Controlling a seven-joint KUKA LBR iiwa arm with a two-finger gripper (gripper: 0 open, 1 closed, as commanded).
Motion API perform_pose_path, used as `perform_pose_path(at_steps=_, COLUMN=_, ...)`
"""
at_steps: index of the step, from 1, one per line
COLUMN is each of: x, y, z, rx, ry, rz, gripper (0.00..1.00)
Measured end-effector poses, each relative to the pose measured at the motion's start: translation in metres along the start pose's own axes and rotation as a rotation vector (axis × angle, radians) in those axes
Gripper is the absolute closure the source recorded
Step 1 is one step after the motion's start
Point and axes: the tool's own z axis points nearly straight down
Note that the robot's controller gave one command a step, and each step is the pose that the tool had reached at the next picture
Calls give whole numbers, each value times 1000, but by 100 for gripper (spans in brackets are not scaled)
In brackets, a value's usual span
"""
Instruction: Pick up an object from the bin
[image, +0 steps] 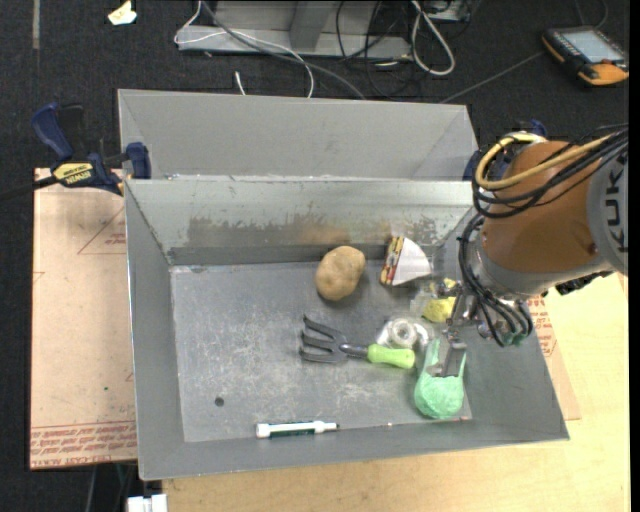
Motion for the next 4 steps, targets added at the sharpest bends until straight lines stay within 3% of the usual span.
perform_pose_path(at_steps=1, x=-2, y=0, z=-4, rx=1, ry=-8, rz=-2, gripper=0)
perform_pose_path(at_steps=2, x=-4, y=49, z=87, rx=0, ry=-10, rz=-57, gripper=0)
perform_pose_path(at_steps=3, x=-5, y=62, z=97, rx=1, ry=-10, rz=-63, gripper=0)
perform_pose_path(at_steps=4, x=-8, y=114, z=81, rx=-4, ry=-9, rz=-125, gripper=0)
